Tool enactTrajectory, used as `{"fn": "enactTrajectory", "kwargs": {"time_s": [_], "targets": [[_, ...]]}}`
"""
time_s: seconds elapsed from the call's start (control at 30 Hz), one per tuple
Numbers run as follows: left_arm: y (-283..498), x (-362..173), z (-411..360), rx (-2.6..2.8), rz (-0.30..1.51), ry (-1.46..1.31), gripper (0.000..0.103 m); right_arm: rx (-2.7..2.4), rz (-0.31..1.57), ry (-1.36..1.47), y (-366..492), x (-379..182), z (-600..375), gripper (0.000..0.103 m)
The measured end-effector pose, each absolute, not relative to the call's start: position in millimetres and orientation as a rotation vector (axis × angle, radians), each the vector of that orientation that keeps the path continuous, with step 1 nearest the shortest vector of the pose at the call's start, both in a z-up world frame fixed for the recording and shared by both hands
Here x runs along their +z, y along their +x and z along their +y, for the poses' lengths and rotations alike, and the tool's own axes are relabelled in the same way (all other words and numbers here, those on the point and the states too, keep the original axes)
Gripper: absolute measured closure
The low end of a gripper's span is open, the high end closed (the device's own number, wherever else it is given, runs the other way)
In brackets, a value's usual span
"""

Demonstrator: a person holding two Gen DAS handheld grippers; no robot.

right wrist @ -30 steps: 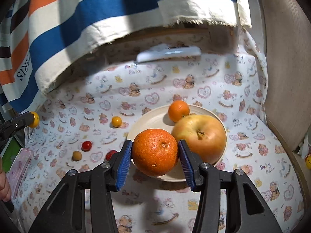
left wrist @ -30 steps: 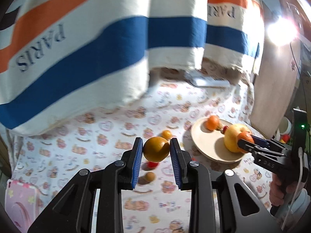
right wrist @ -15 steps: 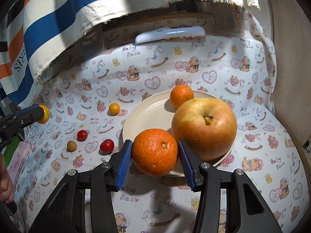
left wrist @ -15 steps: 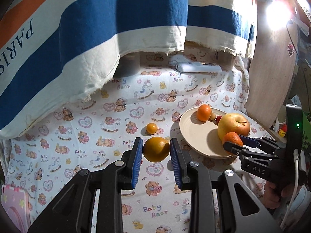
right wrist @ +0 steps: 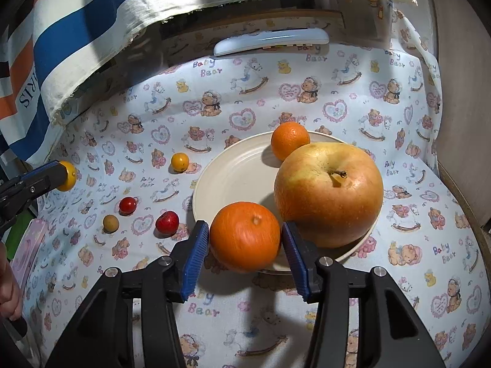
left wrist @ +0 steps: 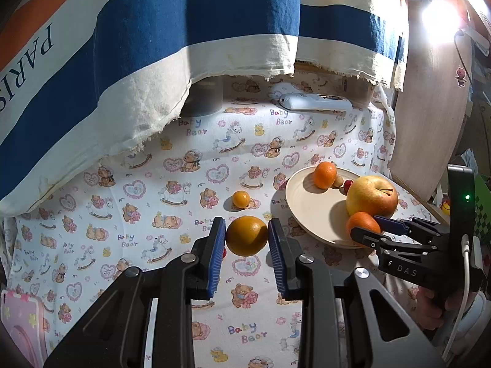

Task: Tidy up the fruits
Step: 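Lower the tangerine onto the plate and open right gripper, then lower the small yellow fruit onto the plate and open left gripper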

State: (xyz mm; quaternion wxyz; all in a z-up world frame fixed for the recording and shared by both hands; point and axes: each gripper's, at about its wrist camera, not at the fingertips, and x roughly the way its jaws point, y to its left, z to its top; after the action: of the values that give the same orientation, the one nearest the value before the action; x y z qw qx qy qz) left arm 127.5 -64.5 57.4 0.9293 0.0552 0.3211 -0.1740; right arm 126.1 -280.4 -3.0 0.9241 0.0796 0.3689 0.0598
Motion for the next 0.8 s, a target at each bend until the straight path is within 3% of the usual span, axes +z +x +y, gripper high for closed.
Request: {"fn": "enactTrajectory", "kwargs": {"time_s": [0.07, 0.5, 0.8], "targets": [[128, 56, -65, -0.355, 0.661, 0.115, 0.075, 0.139, 0.757, 0.169, 124, -1, -281, 0.038], [137, 50, -95, -0.445, 0.688, 0.131, 0.075, 0.093, 0.580, 0.156, 96, 37, -294, 0.036], [169, 8, -151, -0.589, 0.842, 0.154, 0.075, 0.030, 0.537, 0.174, 91, 46, -312, 0.035]]}}
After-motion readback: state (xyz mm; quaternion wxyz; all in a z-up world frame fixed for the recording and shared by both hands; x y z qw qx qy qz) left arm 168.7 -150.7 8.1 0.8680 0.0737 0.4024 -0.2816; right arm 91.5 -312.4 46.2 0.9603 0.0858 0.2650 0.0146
